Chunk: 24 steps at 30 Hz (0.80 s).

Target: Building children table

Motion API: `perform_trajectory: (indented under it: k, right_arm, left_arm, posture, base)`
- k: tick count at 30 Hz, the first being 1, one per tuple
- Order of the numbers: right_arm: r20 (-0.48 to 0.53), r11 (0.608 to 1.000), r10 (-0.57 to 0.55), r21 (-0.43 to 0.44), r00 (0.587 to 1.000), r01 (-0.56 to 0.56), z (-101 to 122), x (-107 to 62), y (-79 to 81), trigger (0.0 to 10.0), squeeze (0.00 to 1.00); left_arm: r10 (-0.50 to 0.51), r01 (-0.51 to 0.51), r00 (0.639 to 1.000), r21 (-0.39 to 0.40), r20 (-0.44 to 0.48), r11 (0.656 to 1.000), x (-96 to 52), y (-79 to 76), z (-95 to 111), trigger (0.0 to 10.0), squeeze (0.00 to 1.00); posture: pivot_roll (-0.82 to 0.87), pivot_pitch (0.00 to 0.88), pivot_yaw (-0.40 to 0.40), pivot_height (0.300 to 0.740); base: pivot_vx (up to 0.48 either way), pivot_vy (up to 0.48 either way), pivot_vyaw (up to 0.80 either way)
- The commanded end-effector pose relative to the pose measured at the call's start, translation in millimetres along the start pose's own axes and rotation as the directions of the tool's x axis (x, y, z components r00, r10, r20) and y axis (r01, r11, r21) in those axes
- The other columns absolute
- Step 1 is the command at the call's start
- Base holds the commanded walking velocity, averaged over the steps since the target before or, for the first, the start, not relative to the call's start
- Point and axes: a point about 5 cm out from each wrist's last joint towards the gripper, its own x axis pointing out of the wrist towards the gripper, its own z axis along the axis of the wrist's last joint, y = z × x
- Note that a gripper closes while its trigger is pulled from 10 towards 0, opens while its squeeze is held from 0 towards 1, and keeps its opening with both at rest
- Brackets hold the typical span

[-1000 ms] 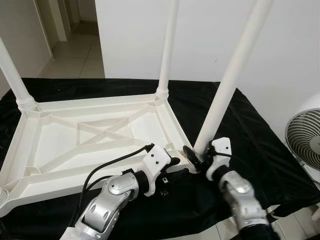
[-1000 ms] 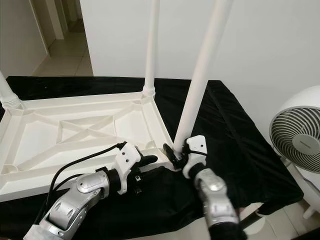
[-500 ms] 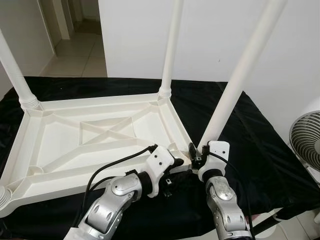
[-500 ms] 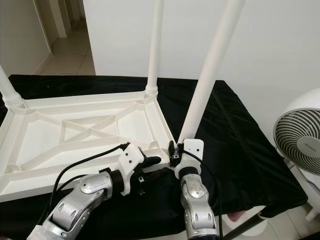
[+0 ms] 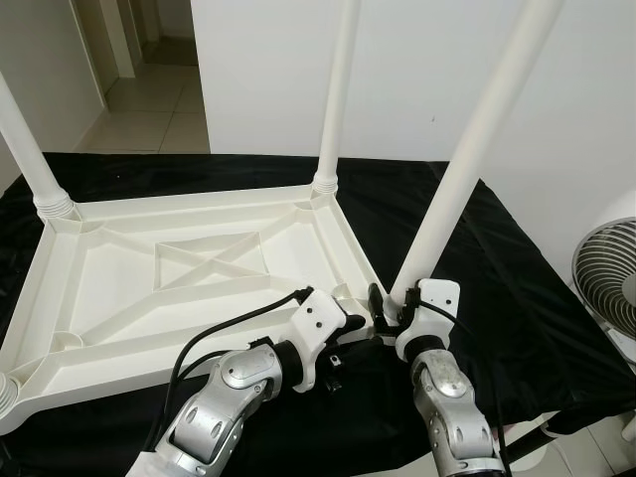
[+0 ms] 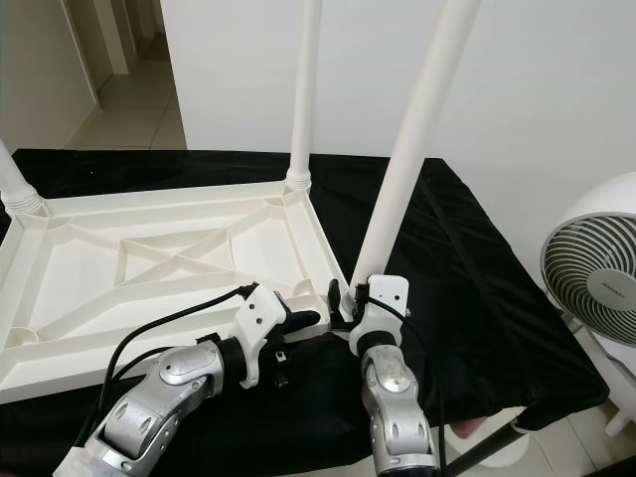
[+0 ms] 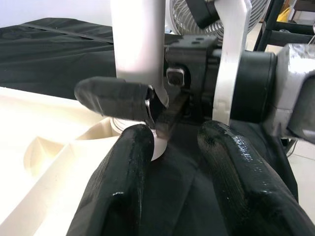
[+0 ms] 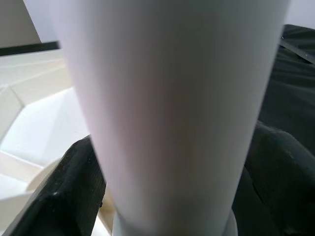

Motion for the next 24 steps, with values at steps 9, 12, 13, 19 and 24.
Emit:
perform_trajectory:
  k: [9,12,13,19,24]
  right_arm:
    - [-0.031,0.913,0.398,-0.082,0.917,-0.399,4,12.2,-23.1,10.0,0.00]
    - [-0.043,0.881,0.458,-0.114,0.888,-0.460,6,17.1,-28.7,10.0,0.00]
    - [-0.046,0.870,0.476,-0.117,0.878,-0.478,7,18.8,-30.2,10.0,0.00]
    - [-0.100,0.829,0.526,-0.161,0.845,-0.535,3,26.4,-36.6,3.6,0.00]
    - [-0.127,0.787,0.583,-0.157,0.803,-0.596,-1,27.2,-39.0,0.0,0.00]
  left_arm:
    - [-0.022,0.022,1.000,-0.004,0.000,1.000,1.1,-0.7,1,10.0,0.00]
    - [-0.024,0.024,1.000,-0.002,0.000,1.000,1.3,0.0,1,10.0,0.00]
    - [-0.024,0.024,1.000,-0.001,0.000,1.000,1.3,0.3,2,10.0,0.00]
    - [-0.023,0.023,1.000,0.004,0.000,1.000,0.9,1.6,2,10.0,0.00]
    - [-0.018,0.018,1.000,0.006,0.002,1.000,0.7,2.0,3,10.0,0.00]
  posture:
    - [0.00,0.004,-0.031,0.740]
    - [0.00,0.000,-0.025,0.740]
    - [0.00,0.000,-0.025,0.740]
    - [0.01,0.000,-0.026,0.740]
    - [0.01,0.000,-0.028,0.740]
  base:
    - [0.000,0.000,0.00]
    - [0.000,0.000,0.00]
    - [0.000,0.000,0.00]
    - [0.000,0.000,0.00]
    - [0.000,0.000,0.00]
